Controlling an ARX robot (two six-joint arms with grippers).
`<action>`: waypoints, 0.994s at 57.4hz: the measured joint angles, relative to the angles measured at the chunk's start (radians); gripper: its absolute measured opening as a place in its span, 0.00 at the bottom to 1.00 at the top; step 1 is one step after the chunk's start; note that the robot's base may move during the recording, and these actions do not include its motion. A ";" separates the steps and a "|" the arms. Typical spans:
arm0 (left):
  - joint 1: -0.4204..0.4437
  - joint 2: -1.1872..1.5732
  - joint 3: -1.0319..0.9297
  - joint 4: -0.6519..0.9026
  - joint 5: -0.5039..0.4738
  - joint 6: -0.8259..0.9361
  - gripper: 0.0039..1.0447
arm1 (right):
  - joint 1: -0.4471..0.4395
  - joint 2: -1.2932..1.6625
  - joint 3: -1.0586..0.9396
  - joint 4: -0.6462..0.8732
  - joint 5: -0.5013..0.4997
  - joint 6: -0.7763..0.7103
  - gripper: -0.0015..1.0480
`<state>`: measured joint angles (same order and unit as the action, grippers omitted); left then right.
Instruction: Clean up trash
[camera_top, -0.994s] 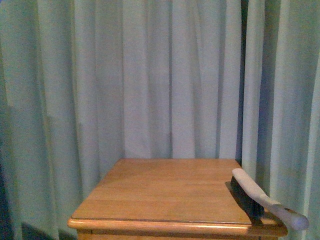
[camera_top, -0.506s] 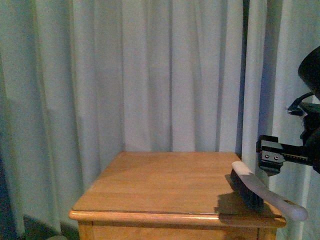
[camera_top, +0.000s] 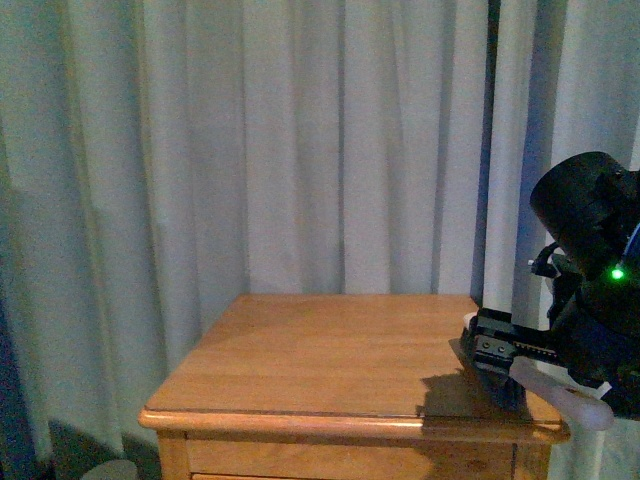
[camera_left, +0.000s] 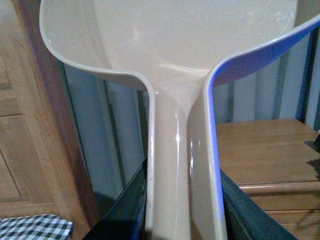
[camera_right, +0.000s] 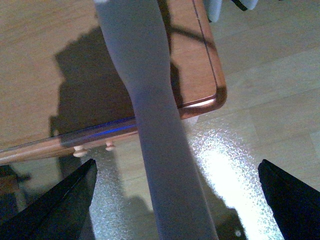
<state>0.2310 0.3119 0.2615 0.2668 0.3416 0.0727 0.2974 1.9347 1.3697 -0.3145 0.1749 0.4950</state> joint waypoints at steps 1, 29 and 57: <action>0.000 0.000 0.000 0.000 0.000 0.000 0.26 | 0.000 0.002 0.000 0.000 0.000 0.002 0.93; 0.000 0.000 0.000 0.000 0.000 0.000 0.26 | -0.008 0.034 0.001 0.020 0.008 0.009 0.43; 0.000 0.000 0.000 0.000 0.000 0.000 0.26 | 0.011 -0.159 -0.173 0.299 0.149 -0.232 0.19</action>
<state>0.2310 0.3119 0.2615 0.2668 0.3412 0.0727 0.3088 1.7752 1.1965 -0.0151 0.3241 0.2626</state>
